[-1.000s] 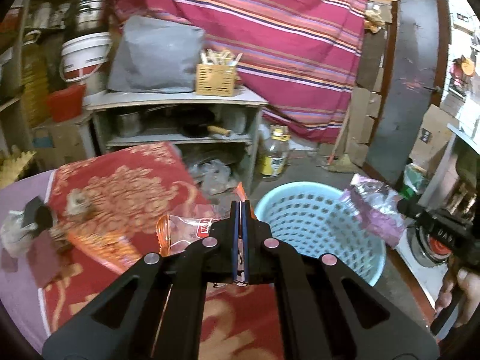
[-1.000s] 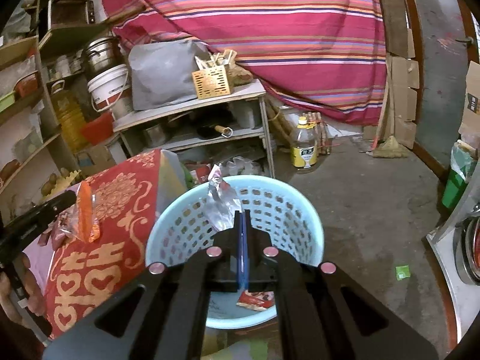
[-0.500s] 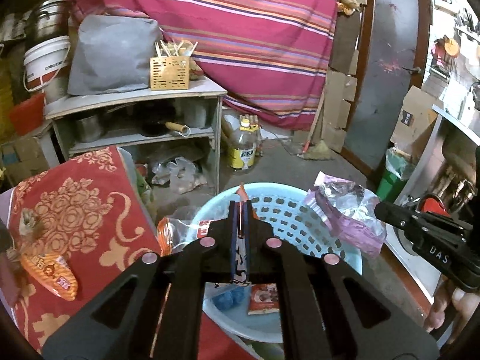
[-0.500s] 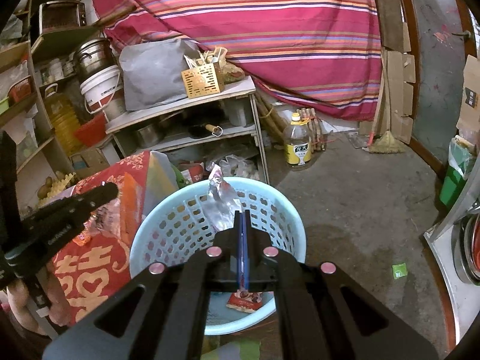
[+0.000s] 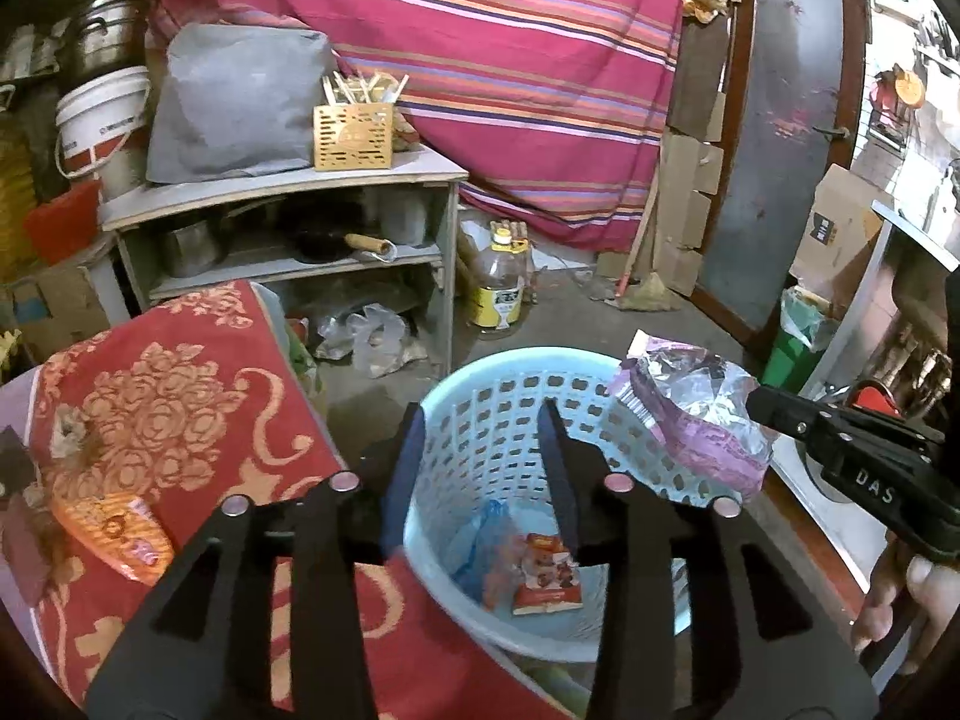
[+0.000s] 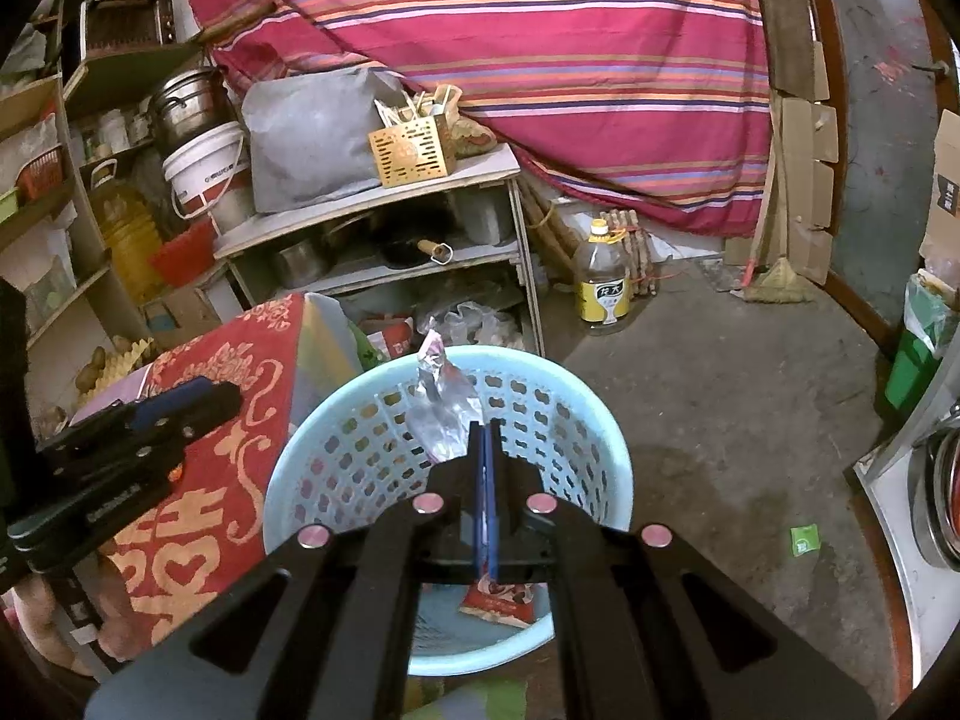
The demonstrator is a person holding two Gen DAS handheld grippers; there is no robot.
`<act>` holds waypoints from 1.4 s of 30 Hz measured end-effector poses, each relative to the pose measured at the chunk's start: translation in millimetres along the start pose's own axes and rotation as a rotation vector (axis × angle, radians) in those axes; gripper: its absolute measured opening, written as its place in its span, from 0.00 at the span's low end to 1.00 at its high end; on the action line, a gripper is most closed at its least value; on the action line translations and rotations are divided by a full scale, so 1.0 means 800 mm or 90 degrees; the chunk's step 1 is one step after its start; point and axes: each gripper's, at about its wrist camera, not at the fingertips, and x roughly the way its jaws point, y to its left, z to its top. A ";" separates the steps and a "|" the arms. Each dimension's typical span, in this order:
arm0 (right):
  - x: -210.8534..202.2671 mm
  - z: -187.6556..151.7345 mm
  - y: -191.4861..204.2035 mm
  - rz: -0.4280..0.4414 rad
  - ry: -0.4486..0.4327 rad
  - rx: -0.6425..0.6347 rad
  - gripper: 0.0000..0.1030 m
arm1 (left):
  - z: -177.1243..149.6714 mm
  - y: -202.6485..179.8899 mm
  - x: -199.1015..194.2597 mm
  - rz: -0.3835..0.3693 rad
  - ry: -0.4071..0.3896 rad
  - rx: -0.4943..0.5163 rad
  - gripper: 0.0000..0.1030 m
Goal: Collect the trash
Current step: 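Open both tools over the basket to drop the wrapper and bag, then grasp the white cloth with the left tool while the right tool grasps the orange snack wrapper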
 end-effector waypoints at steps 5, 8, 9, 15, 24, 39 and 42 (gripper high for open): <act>0.009 -0.001 0.010 -0.008 0.010 -0.004 0.02 | -0.002 0.020 -0.028 0.031 -0.024 0.000 0.60; 0.015 -0.002 0.014 -0.019 0.018 -0.004 0.02 | -0.002 0.037 -0.046 0.048 -0.034 -0.006 0.70; 0.019 -0.003 0.016 -0.023 0.024 -0.003 0.02 | -0.003 0.042 -0.052 0.055 -0.038 -0.008 0.72; 0.035 -0.013 0.021 -0.048 0.048 0.006 0.20 | -0.017 0.088 -0.092 0.089 -0.055 -0.028 0.82; 0.041 -0.020 0.048 -0.101 0.043 -0.008 0.67 | -0.053 0.183 -0.149 0.156 -0.061 -0.068 0.87; 0.044 -0.030 0.195 -0.060 -0.004 -0.104 0.80 | -0.123 0.353 -0.176 0.283 -0.021 -0.127 0.88; 0.052 -0.037 0.228 -0.040 0.001 -0.134 0.80 | -0.132 0.373 -0.172 0.273 -0.017 -0.150 0.88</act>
